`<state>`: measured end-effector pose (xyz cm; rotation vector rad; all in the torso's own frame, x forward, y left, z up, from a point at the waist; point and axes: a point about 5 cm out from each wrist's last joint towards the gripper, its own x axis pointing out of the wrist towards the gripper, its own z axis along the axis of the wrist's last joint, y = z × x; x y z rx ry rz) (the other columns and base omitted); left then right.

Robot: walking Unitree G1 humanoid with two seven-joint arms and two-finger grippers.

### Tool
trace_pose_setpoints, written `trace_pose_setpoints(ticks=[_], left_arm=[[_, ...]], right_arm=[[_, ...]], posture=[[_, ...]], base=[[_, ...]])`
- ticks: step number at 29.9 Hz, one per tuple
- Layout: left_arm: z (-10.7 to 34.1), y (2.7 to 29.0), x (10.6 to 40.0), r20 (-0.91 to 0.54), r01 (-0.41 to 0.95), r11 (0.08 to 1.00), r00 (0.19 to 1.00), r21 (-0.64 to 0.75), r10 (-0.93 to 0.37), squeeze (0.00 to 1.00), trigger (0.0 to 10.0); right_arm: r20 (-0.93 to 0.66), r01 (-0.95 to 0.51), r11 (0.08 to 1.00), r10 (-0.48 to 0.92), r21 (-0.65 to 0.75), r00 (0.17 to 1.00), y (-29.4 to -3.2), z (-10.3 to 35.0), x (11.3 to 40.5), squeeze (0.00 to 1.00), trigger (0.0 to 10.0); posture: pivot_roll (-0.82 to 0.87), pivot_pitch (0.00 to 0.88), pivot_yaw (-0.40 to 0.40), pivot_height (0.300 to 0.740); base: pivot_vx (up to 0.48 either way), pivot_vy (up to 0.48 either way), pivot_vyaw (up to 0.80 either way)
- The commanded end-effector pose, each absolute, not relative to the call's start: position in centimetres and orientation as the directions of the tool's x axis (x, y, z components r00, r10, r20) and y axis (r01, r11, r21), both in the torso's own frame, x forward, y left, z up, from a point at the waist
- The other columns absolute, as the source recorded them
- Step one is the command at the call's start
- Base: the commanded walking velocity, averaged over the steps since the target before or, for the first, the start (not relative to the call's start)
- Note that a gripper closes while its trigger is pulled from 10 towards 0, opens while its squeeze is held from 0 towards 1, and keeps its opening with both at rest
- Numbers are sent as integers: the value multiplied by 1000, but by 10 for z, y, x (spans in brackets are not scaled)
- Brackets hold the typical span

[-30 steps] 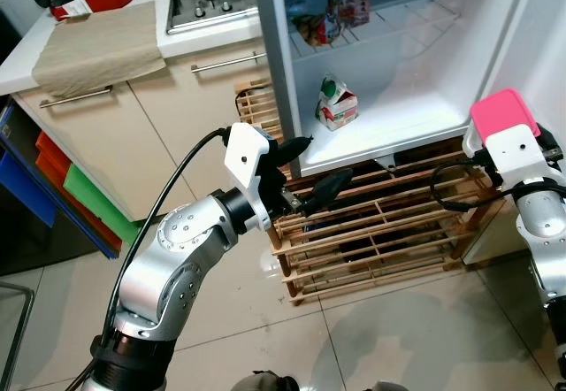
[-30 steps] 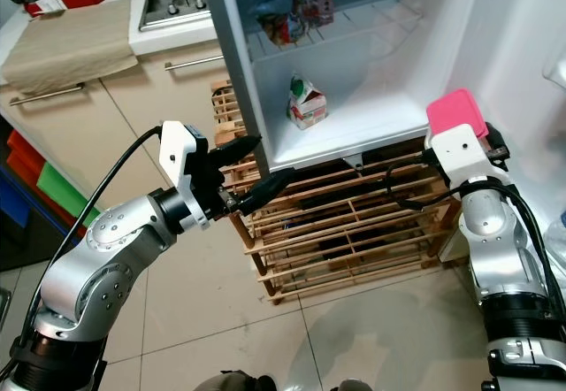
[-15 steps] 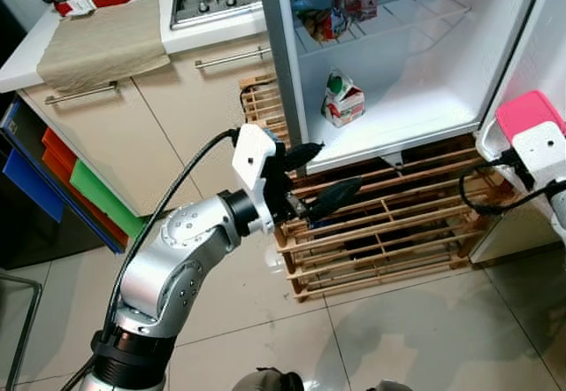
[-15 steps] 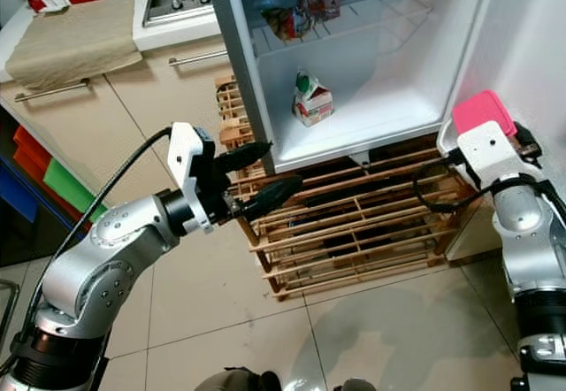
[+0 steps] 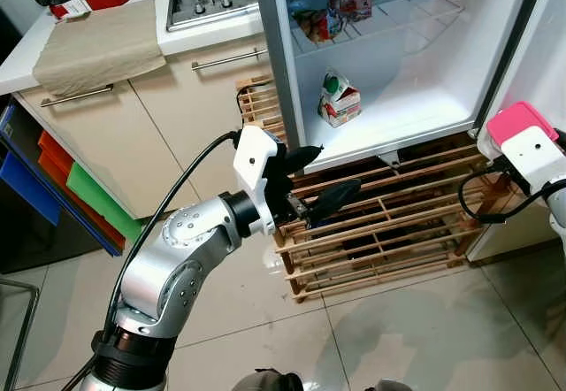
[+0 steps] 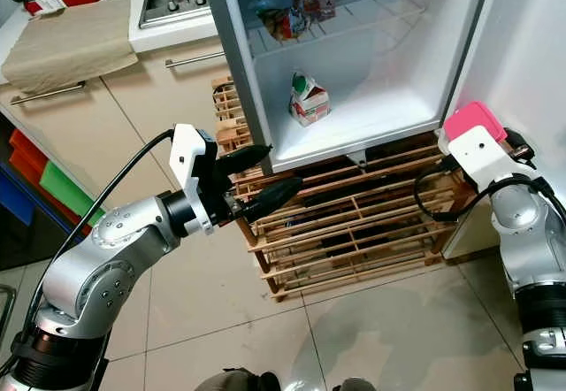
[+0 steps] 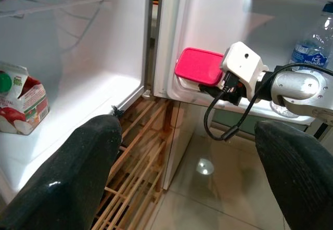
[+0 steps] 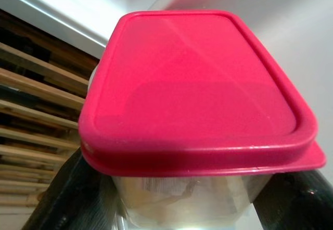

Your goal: Restocking fridge

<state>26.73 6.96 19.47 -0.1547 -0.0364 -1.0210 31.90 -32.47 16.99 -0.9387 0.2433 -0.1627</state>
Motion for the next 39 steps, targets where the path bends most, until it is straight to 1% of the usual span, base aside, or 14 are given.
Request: trace_pose_setpoints(ticks=[1, 4, 13, 16, 21, 24, 26, 28, 29, 30, 35, 37, 38, 39], left_arm=[[195, 70, 265, 98, 853, 509, 519, -110, -849, 0, 10000], [195, 71, 266, 97, 853, 511, 520, -110, -848, 0, 10000], [195, 70, 266, 97, 852, 512, 521, -108, -848, 0, 10000], [196, 67, 263, 108, 871, 479, 489, -104, -865, 0, 10000], [203, 60, 260, 146, 917, 394, 400, -66, -905, 0, 10000], [204, 59, 260, 147, 920, 386, 391, -66, -908, 0, 10000], [204, 56, 259, 143, 932, 353, 361, -76, -922, 0, 10000], [204, 56, 259, 143, 932, 353, 361, -76, -922, 0, 10000], [203, 54, 255, 131, 944, 307, 321, -121, -938, 0, 10000], [203, 54, 255, 127, 946, 294, 312, -138, -942, 0, 10000], [206, 54, 254, 158, 943, 274, 304, -188, -940, 0, 10000], [206, 54, 253, 154, 944, 276, 304, -182, -940, 0, 10000], [205, 54, 253, 152, 944, 277, 305, -181, -940, 0, 10000], [205, 54, 253, 152, 944, 277, 305, -181, -940, 0, 10000]], right_arm=[[-180, -13, 590, -226, -807, 957, -319, 165, 320, 0, 10000], [-196, -29, 621, -203, -783, 959, -315, 162, 320, 0, 10000], [-181, -18, 591, -218, -806, 959, -320, 168, 319, 0, 10000], [-185, -22, 579, -223, -815, 957, -325, 169, 318, 0, 10000], [-214, -60, 563, -213, -824, 953, -337, 174, 315, 0, 10000], [-219, -64, 561, -214, -825, 952, -339, 175, 314, 0, 10000], [-230, -69, 559, -223, -826, 947, -347, 180, 313, 0, 10000], [-230, -69, 559, -223, -826, 947, -347, 180, 313, 0, 10000], [-266, -94, 560, -235, -823, 935, -353, 179, 311, 0, 10000], [-281, -105, 559, -238, -823, 930, -355, 177, 310, 0, 10000], [-296, -119, 544, -250, -830, 922, -356, 173, 310, 0, 10000], [-307, -112, 571, -258, -814, 916, -357, 168, 310, 0, 10000], [-317, -115, 584, -257, -804, 913, -358, 165, 310, 412, 10000], [-317, -115, 584, -257, -804, 913, -358, 165, 310, 412, 10000]], posture=[[-63, 99, 176, 740], [-63, 98, 174, 740], [-65, 94, 173, 740], [-65, 93, 170, 740], [-71, 94, 170, 740], [-71, 94, 170, 740], [-79, 95, 170, 740], [-79, 95, 170, 740], [-82, 95, 167, 740], [-83, 94, 166, 740], [-82, 91, 164, 740], [-80, 82, 164, 740], [-78, 81, 164, 740], [-78, 81, 164, 740]], base=[[0, 0, 0], [0, 0, 0], [0, 0, 0], [0, 0, 0], [0, 0, 0], [0, 0, 0], [0, 0, 0], [0, 0, 0], [0, 0, 0], [0, 0, 0], [0, 0, 0], [0, 0, 0], [0, 0, 0], [0, 0, 0]])
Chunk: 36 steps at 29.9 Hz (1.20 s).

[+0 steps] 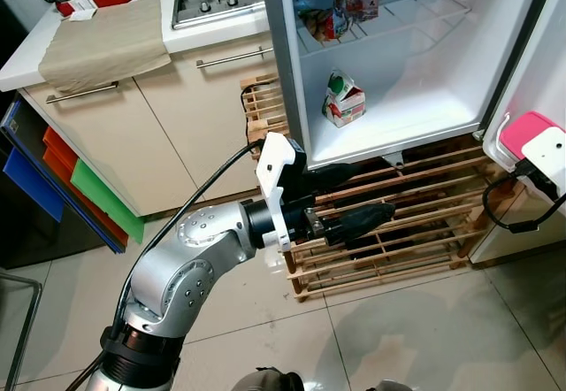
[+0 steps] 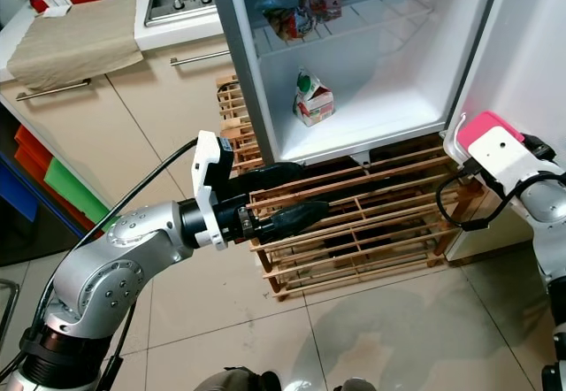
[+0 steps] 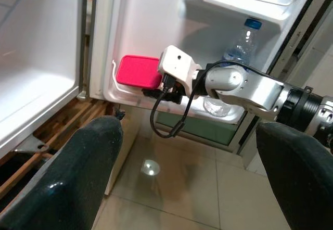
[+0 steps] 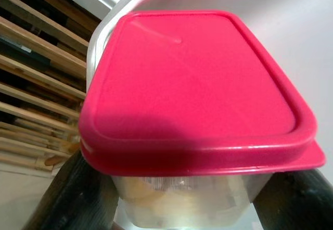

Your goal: Restocking fridge

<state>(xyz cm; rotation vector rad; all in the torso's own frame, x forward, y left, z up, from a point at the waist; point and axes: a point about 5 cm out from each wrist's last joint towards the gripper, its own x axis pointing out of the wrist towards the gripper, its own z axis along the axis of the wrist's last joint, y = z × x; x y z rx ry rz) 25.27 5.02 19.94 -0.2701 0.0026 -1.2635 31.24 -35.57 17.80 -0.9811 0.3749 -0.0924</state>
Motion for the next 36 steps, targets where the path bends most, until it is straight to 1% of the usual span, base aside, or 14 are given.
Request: trace_pose_setpoints(ticks=[1, 3, 7, 13, 14, 16, 18, 22, 27, 28, 30, 32, 34, 36], left_arm=[[205, 54, 253, 150, 943, 279, 307, -181, -940, 0, 10000], [205, 55, 254, 146, 941, 283, 311, -184, -939, 0, 10000], [206, 56, 254, 142, 940, 288, 315, -186, -938, 0, 10000], [205, 56, 254, 142, 938, 297, 324, -180, -936, 0, 10000], [205, 56, 254, 142, 937, 299, 326, -178, -935, 0, 10000], [205, 56, 254, 142, 937, 300, 326, -177, -934, 0, 10000], [206, 57, 254, 142, 937, 304, 329, -175, -933, 0, 10000], [206, 57, 255, 141, 936, 307, 332, -174, -933, 0, 10000], [206, 57, 255, 139, 936, 308, 333, -173, -933, 0, 10000], [206, 57, 255, 139, 936, 308, 333, -173, -933, 0, 10000], [206, 58, 255, 137, 935, 310, 334, -172, -933, 0, 10000], [206, 58, 255, 136, 935, 311, 335, -172, -932, 0, 10000], [206, 59, 255, 134, 934, 314, 337, -172, -932, 0, 10000], [205, 59, 255, 132, 934, 315, 339, -171, -932, 0, 10000]], right_arm=[[-324, -117, 594, -254, -796, 911, -357, 163, 309, 1000, 10000], [-329, -123, 595, -250, -794, 911, -356, 162, 310, 1000, 10000], [-242, -71, 524, -265, -849, 933, -355, 176, 315, 1000, 10000], [-64, 51, 350, -310, -935, 949, -359, 204, 319, 1000, 10000], [-31, 64, 292, -311, -954, 950, -359, 209, 319, 1000, 10000], [-22, 65, 266, -310, -962, 951, -358, 211, 319, 1000, 10000], [14, 72, 184, -302, -980, 953, -356, 215, 318, 1000, 10000], [58, 98, 123, -294, -988, 954, -351, 217, 317, 1000, 10000], [-64, 24, 257, -326, -966, 943, -352, 185, 312, 1000, 10000], [-64, 24, 257, -326, -966, 943, -352, 185, 312, 1000, 10000], [-125, 11, 366, -345, -931, 930, -352, 170, 309, 1000, 10000], [-142, 8, 393, -352, -920, 925, -351, 166, 308, 1000, 10000], [-207, -6, 491, -356, -871, 912, -349, 152, 305, 1000, 10000], [-242, -14, 540, -354, -841, 904, -347, 145, 302, 1000, 10000]], posture=[[-78, 81, 164, 740], [-78, 75, 165, 740], [-78, 71, 166, 740], [-83, 59, 163, 740], [-83, 59, 163, 740], [-83, 59, 163, 740], [-83, 59, 163, 740], [-86, 53, 161, 740], [-85, 55, 162, 740], [-85, 55, 162, 740], [-84, 57, 162, 740], [-84, 57, 162, 740], [-82, 59, 162, 740], [-82, 60, 164, 740]], base=[[0, 0, 0], [0, 0, 0], [0, 0, 0], [0, 0, 0], [0, 0, 0], [0, 0, 0], [0, 0, 0], [0, 0, 0], [0, 0, 0], [0, 0, 0], [0, 0, 0], [0, 0, 0], [0, 0, 0], [0, 0, 0]])
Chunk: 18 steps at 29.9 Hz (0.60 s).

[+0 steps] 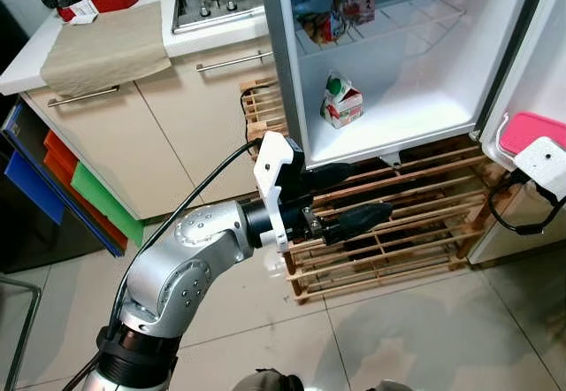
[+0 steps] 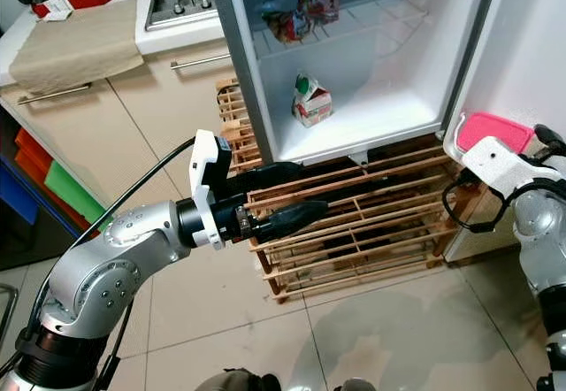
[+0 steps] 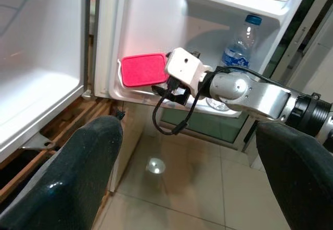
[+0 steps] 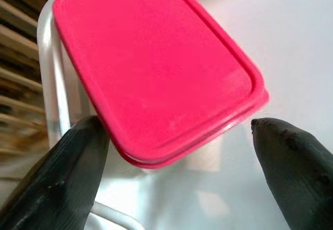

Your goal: Restocking fridge

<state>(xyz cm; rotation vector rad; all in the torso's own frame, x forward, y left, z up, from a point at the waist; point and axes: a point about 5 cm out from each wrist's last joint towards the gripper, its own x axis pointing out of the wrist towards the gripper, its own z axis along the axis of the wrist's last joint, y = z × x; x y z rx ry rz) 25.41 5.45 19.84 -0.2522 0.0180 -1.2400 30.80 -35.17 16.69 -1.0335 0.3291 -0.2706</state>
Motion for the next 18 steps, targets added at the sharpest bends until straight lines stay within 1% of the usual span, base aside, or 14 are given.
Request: trace_pose_setpoints(ticks=[1, 4, 7, 8, 9, 10, 12, 14, 15, 18], left_arm=[[205, 60, 255, 130, 933, 316, 339, -169, -932, 0, 10000], [206, 61, 255, 128, 934, 317, 340, -167, -932, 0, 10000], [206, 61, 254, 127, 934, 317, 339, -163, -932, 0, 10000], [206, 61, 254, 127, 934, 318, 339, -161, -932, 0, 10000], [206, 61, 254, 127, 934, 318, 339, -161, -932, 0, 10000], [207, 61, 254, 127, 935, 319, 340, -157, -932, 0, 10000], [207, 61, 254, 127, 935, 320, 340, -156, -932, 0, 10000], [208, 63, 253, 129, 934, 322, 342, -153, -931, 0, 10000], [208, 63, 253, 129, 934, 322, 342, -153, -931, 0, 10000], [209, 64, 253, 130, 934, 323, 343, -151, -930, 0, 10000]], right_arm=[[-263, -19, 564, -355, -825, 897, -347, 142, 301, 1000, 10000], [-275, -18, 580, -358, -814, 892, -349, 141, 299, 1000, 10000], [-265, 16, 605, -373, -796, 889, -350, 146, 299, 1000, 10000], [-254, 36, 608, -384, -793, 888, -350, 149, 299, 573, 10000], [-254, 36, 608, -384, -793, 888, -350, 149, 299, 573, 10000], [-237, 65, 614, -398, -787, 886, -350, 152, 297, 0, 10000], [-232, 75, 619, -401, -782, 886, -349, 153, 295, 0, 10000], [-257, 92, 680, -395, -728, 882, -344, 147, 286, 0, 10000], [-257, 92, 680, -395, -728, 882, -344, 147, 286, 0, 10000], [-290, 112, 745, -388, -658, 875, -340, 141, 277, 0, 10000]], posture=[[-81, 60, 165, 740], [-82, 60, 165, 740], [-82, 60, 165, 740], [-82, 58, 162, 740], [-82, 58, 162, 740], [-81, 57, 157, 740], [-81, 58, 156, 740], [-85, 60, 156, 740], [-85, 60, 156, 740], [-90, 61, 158, 740]], base=[[0, 0, 0], [0, 0, 0], [0, 0, 0], [0, 0, 0], [0, 0, 0], [0, 0, 0], [0, 0, 0], [0, 0, 0], [0, 0, 0], [0, 0, 0]])
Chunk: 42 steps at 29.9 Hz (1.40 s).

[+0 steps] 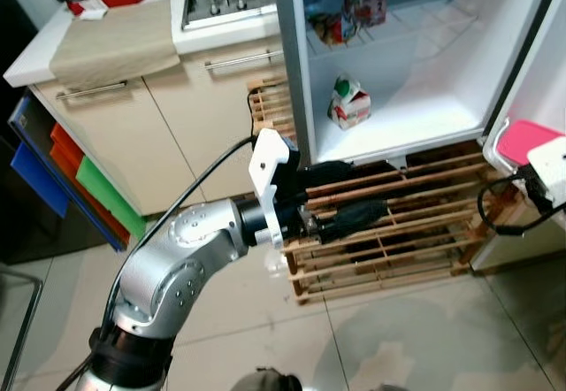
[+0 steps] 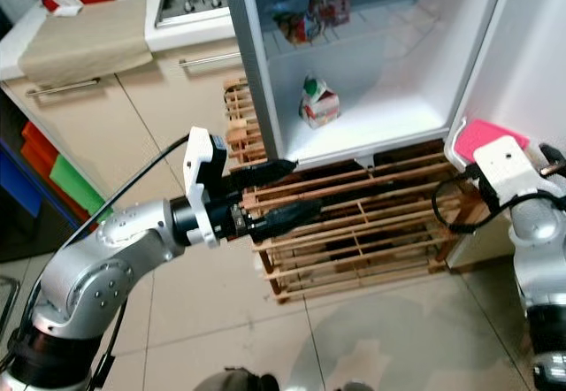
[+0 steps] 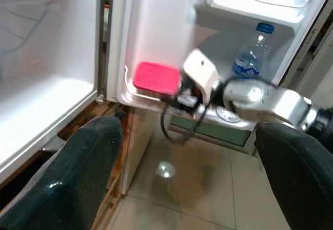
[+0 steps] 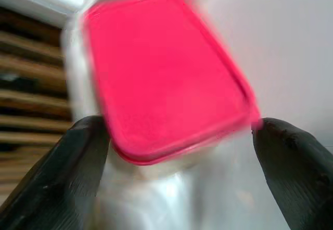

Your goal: Restocking fridge

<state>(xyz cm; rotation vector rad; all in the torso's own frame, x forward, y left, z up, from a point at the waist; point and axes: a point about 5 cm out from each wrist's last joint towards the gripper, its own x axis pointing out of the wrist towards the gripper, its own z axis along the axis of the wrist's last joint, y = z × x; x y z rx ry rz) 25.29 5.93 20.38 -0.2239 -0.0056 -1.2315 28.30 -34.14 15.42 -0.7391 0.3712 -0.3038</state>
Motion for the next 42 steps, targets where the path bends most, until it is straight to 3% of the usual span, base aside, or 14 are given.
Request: trace_pose_setpoints(ticks=[1, 5, 13, 17, 20, 23, 42], left_arm=[[209, 64, 253, 130, 934, 323, 343, -151, -930, 0, 10000], [210, 65, 253, 128, 937, 319, 337, -139, -933, 0, 10000], [213, 65, 253, 131, 937, 323, 339, -130, -931, 0, 10000], [213, 64, 253, 133, 937, 327, 342, -127, -930, 0, 10000], [214, 64, 253, 139, 936, 329, 345, -125, -928, 0, 10000], [214, 63, 253, 141, 936, 329, 345, -125, -928, 0, 10000], [213, 65, 253, 143, 931, 345, 361, -121, -922, 0, 10000]], right_arm=[[-290, 112, 745, -388, -658, 875, -340, 141, 277, 0, 10000], [-371, 134, 848, -359, -512, 857, -332, 130, 268, 0, 10000], [-339, 147, 843, -359, -517, 870, -328, 140, 268, 0, 10000], [-281, 150, 796, -374, -586, 884, -328, 149, 269, 0, 10000], [-151, 164, 655, -396, -738, 906, -327, 166, 272, 0, 10000], [-120, 159, 607, -392, -779, 912, -326, 166, 273, 0, 10000], [-87, 118, 542, -338, -832, 937, -297, 165, 267, 0, 10000]], posture=[[-90, 61, 158, 740], [-94, 59, 158, 740], [-95, 57, 157, 740], [-96, 56, 154, 740], [-99, 56, 153, 740], [-99, 55, 151, 740], [-103, 57, 136, 740]], base=[[0, 0, 0], [0, 0, 0], [0, 0, 0], [0, 0, 0], [0, 0, 0], [0, 0, 0], [0, 0, 0]])
